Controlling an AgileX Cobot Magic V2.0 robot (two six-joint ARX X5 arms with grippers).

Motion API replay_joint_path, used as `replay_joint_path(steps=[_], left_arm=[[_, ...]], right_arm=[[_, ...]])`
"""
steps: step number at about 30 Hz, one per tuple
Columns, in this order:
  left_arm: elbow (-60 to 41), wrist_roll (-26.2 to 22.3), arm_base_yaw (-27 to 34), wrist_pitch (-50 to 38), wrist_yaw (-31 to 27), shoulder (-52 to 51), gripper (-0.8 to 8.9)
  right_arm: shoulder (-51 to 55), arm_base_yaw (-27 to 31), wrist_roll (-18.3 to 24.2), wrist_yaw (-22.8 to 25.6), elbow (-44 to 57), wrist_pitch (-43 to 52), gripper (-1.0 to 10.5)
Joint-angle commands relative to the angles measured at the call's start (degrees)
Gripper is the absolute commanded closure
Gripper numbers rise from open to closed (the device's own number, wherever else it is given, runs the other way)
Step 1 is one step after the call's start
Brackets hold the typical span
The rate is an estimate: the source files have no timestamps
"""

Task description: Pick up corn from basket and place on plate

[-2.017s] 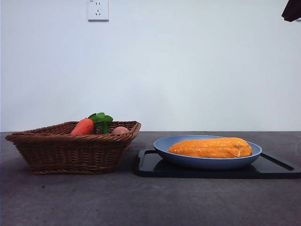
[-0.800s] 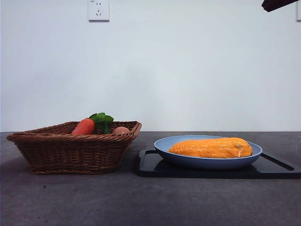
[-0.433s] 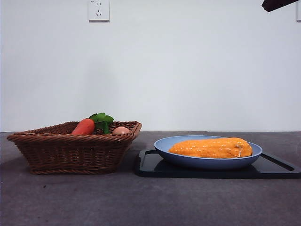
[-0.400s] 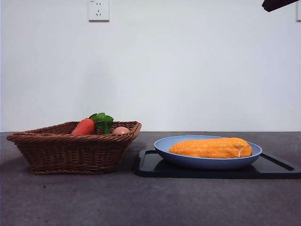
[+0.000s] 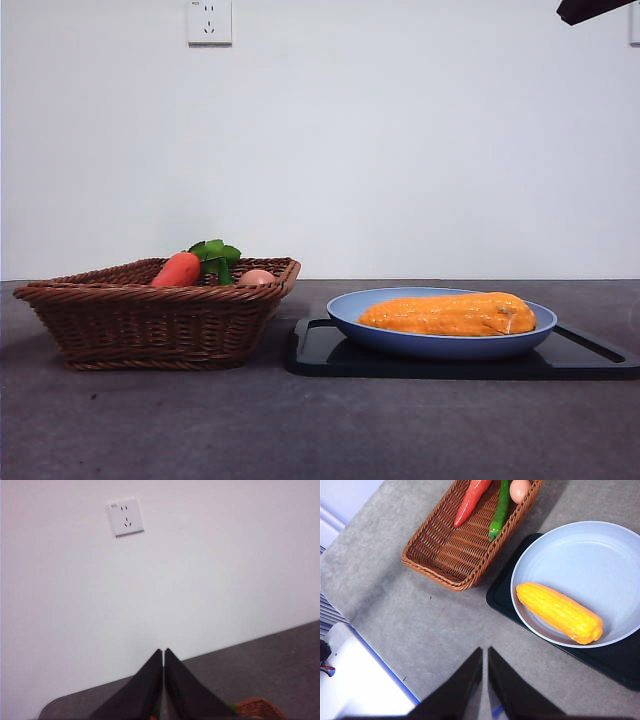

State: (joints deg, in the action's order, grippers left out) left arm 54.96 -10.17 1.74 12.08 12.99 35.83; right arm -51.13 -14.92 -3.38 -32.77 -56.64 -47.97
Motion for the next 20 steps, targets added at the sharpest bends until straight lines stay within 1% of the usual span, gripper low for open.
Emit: replay_joint_path(steps=[1,4,6,11,16,20], left_arm=[[-8.96,0.46,0.81,-5.07,0.0,-4.0,8.06],[-18.25,1.53,1.79,-8.9,-0.24,-9.18,8.06],[-23.3,2.6,2.25,-10.4,-1.42,-11.89,8.06],[-34.58,4.57,3.56,-10.88,-1.99,-18.97,8.06],[-43.41,6.08,4.63,-10.84,-2.1,-25.49,8.06],[-48.24,6.84,4.85,-10.34,-2.1,-29.62,8.06]], right_arm=[[-0.39,-0.22,0.46,-0.02,-1.07,0.44,9.4],[-0.39,-0.22,0.46,-0.02,-1.07,0.44,9.4],[-0.39,-0.22,0.46,-0.02,-1.07,0.44,9.4],[-0.39,-0.22,0.46,-0.02,-1.07,0.44,9.4],[-0.39,-0.22,0.46,-0.02,-1.07,0.42,9.4],[-0.39,-0.22,0.46,-0.02,-1.07,0.42,9.4]])
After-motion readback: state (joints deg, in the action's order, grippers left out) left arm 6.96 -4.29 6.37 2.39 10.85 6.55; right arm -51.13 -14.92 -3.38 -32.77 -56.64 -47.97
